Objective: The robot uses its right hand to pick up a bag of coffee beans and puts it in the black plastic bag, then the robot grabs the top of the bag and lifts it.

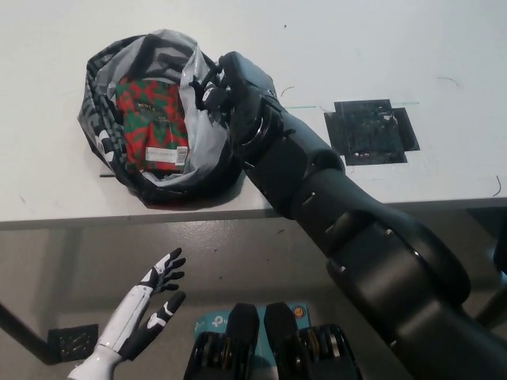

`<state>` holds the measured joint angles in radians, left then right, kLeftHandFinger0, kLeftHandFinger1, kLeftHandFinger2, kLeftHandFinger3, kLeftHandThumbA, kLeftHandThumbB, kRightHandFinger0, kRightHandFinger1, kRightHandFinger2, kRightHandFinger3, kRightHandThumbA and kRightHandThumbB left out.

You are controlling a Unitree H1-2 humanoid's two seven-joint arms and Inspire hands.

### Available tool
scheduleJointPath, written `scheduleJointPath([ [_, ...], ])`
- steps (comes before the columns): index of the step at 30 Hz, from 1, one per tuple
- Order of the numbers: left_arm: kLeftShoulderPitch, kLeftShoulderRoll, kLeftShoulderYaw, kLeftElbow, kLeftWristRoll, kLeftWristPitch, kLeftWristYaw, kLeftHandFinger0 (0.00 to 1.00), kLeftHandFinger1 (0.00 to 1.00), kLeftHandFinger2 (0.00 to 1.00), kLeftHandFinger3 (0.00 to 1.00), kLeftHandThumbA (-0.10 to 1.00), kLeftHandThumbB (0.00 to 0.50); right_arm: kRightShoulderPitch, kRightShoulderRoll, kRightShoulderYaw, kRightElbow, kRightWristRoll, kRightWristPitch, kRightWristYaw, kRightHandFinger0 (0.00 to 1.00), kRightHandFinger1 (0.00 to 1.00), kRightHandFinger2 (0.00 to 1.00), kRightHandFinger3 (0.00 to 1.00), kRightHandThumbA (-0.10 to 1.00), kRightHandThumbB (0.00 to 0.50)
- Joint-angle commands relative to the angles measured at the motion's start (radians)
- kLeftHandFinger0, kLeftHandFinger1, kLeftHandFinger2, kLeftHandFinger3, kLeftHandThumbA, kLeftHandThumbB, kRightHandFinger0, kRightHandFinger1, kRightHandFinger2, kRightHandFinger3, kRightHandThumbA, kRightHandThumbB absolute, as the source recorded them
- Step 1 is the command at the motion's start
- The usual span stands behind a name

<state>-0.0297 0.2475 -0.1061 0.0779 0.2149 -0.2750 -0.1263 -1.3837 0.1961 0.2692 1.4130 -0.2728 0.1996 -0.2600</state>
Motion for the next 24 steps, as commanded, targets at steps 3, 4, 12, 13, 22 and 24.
scheduleJointPath([
  [3, -0.020, 0.018, -0.006, -0.021, 0.007, -0.015, -0.012, 0.83, 0.87, 0.94, 1.00, 0.97, 0.218, -0.069, -0.010, -0.056, -0.027, 0.040, -0.035, -0.029, 0.00, 0.00, 0.13, 0.31, -0.10, 0.199],
  [4, -0.019, 0.019, -0.007, -0.022, 0.010, -0.015, -0.011, 0.83, 0.87, 0.94, 1.00, 0.97, 0.218, -0.069, -0.009, -0.063, -0.027, 0.044, -0.035, -0.028, 0.00, 0.00, 0.13, 0.31, -0.10, 0.199],
  [12, -0.018, 0.016, -0.007, -0.025, -0.014, -0.007, -0.022, 0.86, 0.87, 0.92, 1.00, 0.95, 0.205, -0.108, -0.011, -0.071, -0.058, 0.041, -0.067, 0.041, 1.00, 1.00, 1.00, 1.00, 1.00, 0.500],
  [13, -0.017, 0.016, -0.008, -0.023, -0.017, -0.011, -0.023, 0.86, 0.86, 0.92, 1.00, 0.94, 0.206, -0.111, -0.008, -0.066, -0.062, 0.035, -0.064, 0.041, 1.00, 1.00, 1.00, 1.00, 0.98, 0.500],
  [22, -0.010, 0.019, -0.013, -0.022, -0.012, -0.024, -0.024, 0.85, 0.84, 0.90, 1.00, 0.94, 0.202, -0.116, 0.013, -0.039, -0.074, 0.010, -0.038, 0.032, 1.00, 1.00, 1.00, 1.00, 1.00, 0.500],
  [24, -0.015, 0.022, -0.015, -0.023, -0.018, -0.025, -0.032, 0.85, 0.84, 0.89, 1.00, 0.94, 0.202, -0.121, 0.015, -0.033, -0.075, 0.006, -0.028, 0.030, 1.00, 1.00, 1.00, 1.00, 1.00, 0.500],
])
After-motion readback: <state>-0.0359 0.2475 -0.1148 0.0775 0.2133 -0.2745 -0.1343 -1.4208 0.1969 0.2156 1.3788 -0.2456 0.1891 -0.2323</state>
